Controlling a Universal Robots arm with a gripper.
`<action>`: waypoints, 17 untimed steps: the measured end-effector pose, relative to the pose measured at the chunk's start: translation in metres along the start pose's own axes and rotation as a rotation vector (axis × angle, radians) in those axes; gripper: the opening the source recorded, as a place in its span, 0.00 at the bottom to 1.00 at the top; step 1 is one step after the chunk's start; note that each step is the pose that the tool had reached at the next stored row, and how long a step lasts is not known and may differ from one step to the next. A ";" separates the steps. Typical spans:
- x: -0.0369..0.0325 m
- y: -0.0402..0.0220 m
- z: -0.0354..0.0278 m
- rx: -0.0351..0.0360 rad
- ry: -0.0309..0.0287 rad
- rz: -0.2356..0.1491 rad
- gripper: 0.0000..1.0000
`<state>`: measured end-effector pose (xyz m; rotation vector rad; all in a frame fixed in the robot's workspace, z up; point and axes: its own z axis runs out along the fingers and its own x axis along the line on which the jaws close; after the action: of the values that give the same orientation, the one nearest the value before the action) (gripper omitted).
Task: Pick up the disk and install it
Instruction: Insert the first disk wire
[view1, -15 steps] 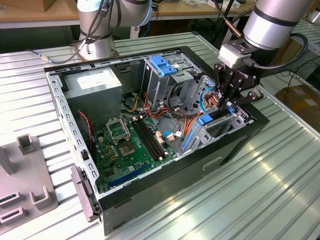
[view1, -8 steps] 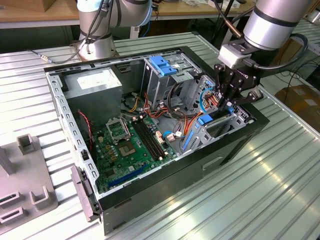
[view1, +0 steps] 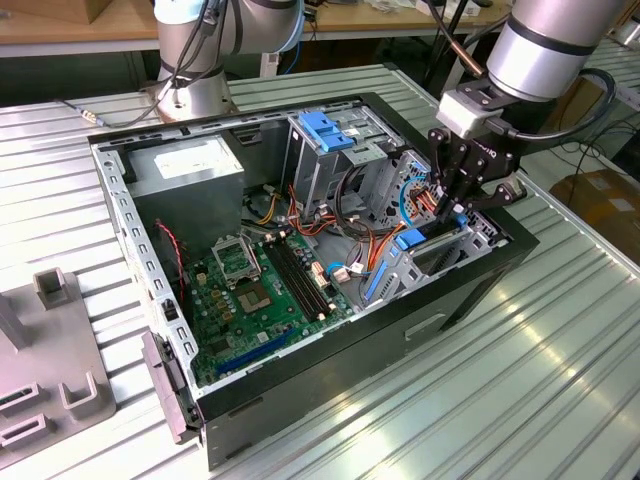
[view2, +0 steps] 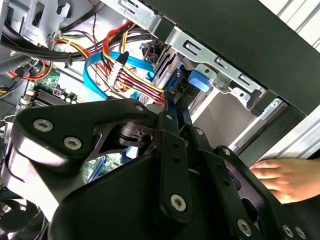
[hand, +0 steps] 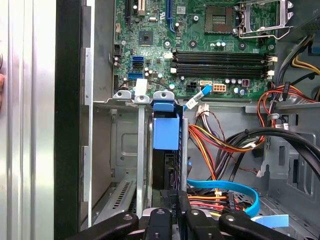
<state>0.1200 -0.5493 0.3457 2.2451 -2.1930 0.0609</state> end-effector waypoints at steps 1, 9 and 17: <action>0.0000 0.0000 0.0001 0.0000 0.0001 0.001 0.17; -0.0002 0.0002 0.0060 -0.0005 0.0005 0.012 0.17; -0.0002 0.0001 0.0058 -0.0005 -0.0008 0.013 0.18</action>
<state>0.1200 -0.5493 0.3399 2.2314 -2.2076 0.0596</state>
